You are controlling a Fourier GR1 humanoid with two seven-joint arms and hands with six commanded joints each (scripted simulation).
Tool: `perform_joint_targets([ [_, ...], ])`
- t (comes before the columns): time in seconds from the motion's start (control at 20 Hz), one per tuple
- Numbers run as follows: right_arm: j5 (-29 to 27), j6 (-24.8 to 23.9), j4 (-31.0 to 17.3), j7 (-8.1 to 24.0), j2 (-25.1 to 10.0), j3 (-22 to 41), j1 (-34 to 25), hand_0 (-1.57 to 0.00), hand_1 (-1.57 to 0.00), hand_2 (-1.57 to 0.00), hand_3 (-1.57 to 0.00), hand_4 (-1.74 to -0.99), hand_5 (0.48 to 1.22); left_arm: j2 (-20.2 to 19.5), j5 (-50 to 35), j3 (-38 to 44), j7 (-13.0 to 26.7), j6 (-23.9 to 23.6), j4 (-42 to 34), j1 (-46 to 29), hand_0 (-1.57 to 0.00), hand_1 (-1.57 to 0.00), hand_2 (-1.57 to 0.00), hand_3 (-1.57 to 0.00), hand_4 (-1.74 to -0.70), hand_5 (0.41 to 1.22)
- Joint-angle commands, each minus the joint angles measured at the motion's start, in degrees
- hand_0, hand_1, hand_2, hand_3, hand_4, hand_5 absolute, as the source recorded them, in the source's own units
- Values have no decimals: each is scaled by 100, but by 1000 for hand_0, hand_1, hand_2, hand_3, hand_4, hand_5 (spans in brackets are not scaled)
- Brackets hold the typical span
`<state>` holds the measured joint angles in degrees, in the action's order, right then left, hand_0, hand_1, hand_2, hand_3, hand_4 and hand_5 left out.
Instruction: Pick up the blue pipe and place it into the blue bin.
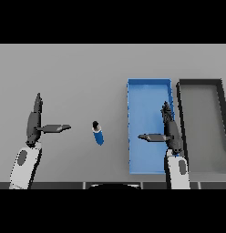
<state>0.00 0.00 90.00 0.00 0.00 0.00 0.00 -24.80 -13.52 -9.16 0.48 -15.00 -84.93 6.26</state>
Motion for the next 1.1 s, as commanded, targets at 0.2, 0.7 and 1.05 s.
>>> perform_joint_targets([
  [0.2,-4,-16,-73,38,-5,-26,-96,1,1,1,1,-1205,629,10,-4,17,-15,13,86,90,1,1,1,1,-966,593],
  [0.7,1054,155,689,-502,-814,509,463,1,1,1,1,-1197,621,-961,-10,-362,-1195,1901,237,-266,1,1,1,1,-966,594],
  [1.05,1063,197,675,-505,-864,512,446,1,1,1,1,-1173,616,-1154,43,-1072,-781,2706,-498,-470,1,1,1,1,-1095,510],
])
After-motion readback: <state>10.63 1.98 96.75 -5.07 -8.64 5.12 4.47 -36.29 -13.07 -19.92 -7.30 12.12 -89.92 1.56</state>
